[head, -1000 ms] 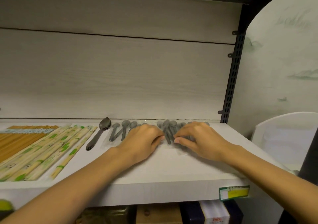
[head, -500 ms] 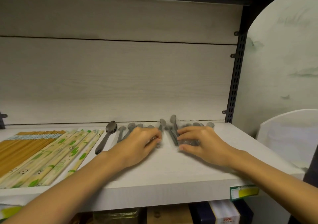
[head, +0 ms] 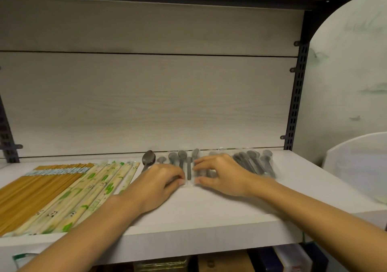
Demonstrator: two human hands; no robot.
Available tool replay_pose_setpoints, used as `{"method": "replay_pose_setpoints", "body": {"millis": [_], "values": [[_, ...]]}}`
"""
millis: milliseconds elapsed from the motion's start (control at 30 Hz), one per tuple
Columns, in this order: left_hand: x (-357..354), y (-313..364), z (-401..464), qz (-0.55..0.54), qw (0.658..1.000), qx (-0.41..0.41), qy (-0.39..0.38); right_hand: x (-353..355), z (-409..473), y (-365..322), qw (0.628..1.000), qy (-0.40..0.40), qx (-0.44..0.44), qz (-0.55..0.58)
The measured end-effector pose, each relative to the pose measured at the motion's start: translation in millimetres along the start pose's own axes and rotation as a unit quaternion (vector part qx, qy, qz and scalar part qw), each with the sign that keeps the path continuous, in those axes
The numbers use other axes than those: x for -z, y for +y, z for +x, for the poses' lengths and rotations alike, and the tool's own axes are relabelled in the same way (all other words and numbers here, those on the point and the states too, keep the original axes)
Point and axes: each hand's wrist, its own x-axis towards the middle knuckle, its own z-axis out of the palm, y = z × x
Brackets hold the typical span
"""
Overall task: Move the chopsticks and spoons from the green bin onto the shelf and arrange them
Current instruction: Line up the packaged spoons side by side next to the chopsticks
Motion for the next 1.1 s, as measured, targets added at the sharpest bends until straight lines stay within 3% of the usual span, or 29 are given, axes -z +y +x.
{"method": "replay_pose_setpoints", "body": {"millis": [200,400,667,833,1000,1100], "values": [[-3,-7,1,-0.027,0.999,0.0,-0.037,-2,-3,1,0.997,-0.074,-0.024,-0.026],[-8,-2,13,-0.017,1.0,-0.005,-0.002,-3,-15,3,0.995,-0.068,-0.059,-0.045],[-8,5,13,-0.05,0.996,-0.019,-0.07,13,-32,4,0.996,-0.029,-0.03,-0.075],[-7,12,19,-0.036,0.997,-0.017,-0.06,41,-60,39,0.991,0.003,-0.089,-0.098],[-21,33,35,-0.017,0.996,-0.009,-0.085,51,-75,56,0.99,-0.067,-0.108,-0.067],[-31,55,47,0.015,0.993,-0.004,-0.121,47,-76,58,0.991,-0.068,-0.103,-0.049]]}}
